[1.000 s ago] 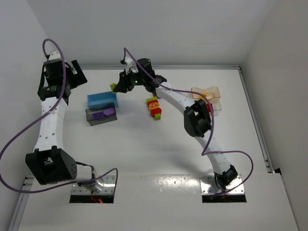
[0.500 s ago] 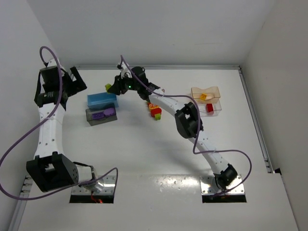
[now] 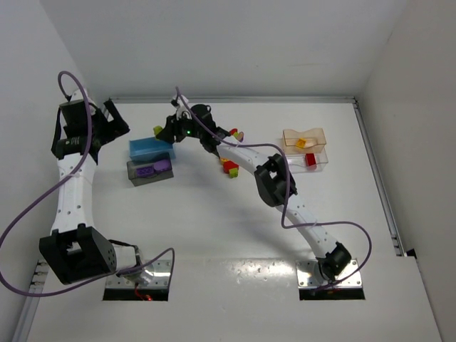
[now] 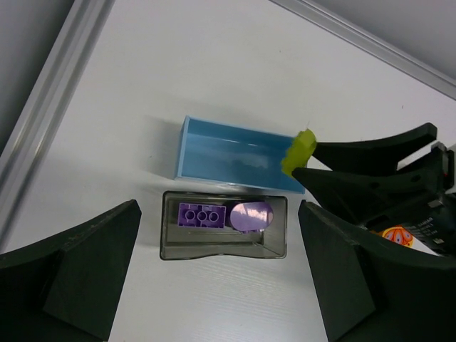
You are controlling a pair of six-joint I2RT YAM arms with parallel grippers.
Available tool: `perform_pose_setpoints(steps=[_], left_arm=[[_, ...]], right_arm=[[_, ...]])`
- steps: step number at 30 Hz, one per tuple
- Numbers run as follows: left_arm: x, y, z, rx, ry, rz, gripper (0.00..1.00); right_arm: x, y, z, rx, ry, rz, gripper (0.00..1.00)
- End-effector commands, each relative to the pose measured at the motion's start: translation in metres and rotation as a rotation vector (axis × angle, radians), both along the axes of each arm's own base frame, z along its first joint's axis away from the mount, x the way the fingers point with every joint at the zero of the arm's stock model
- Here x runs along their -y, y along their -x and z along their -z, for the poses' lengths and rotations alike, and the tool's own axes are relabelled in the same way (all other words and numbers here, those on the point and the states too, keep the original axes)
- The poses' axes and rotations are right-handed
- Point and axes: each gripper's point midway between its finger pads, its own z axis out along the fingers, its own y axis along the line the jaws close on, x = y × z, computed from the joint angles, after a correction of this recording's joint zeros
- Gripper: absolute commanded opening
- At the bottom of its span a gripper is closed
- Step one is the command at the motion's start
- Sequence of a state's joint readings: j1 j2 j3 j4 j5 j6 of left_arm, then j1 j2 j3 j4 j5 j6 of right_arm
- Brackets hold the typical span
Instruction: Sort the legos into containers by color
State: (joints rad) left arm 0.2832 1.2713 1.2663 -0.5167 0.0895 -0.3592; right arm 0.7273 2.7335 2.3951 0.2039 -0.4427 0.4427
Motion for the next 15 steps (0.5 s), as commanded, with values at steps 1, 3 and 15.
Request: perform_pose_setpoints(steps=[1, 3, 15], left_arm=[[0.002, -0.002, -0.008, 0.041, 0.026, 0.012, 1.0], [0.004, -0.002, -0.008, 0.042, 0.03, 0.02, 1.0], [0.039, -0.019, -0.009, 0.082, 0.049, 0.181, 1.0]], right_arm=[[-0.004, -0.011, -0.015, 0.063, -0.048, 0.036, 0.5], [-0.004, -0.013, -0.02, 0.071, -0.055, 0.047, 0.56], [0.036, -0.021, -0.115, 0.219, -0.072, 0.112, 0.86]])
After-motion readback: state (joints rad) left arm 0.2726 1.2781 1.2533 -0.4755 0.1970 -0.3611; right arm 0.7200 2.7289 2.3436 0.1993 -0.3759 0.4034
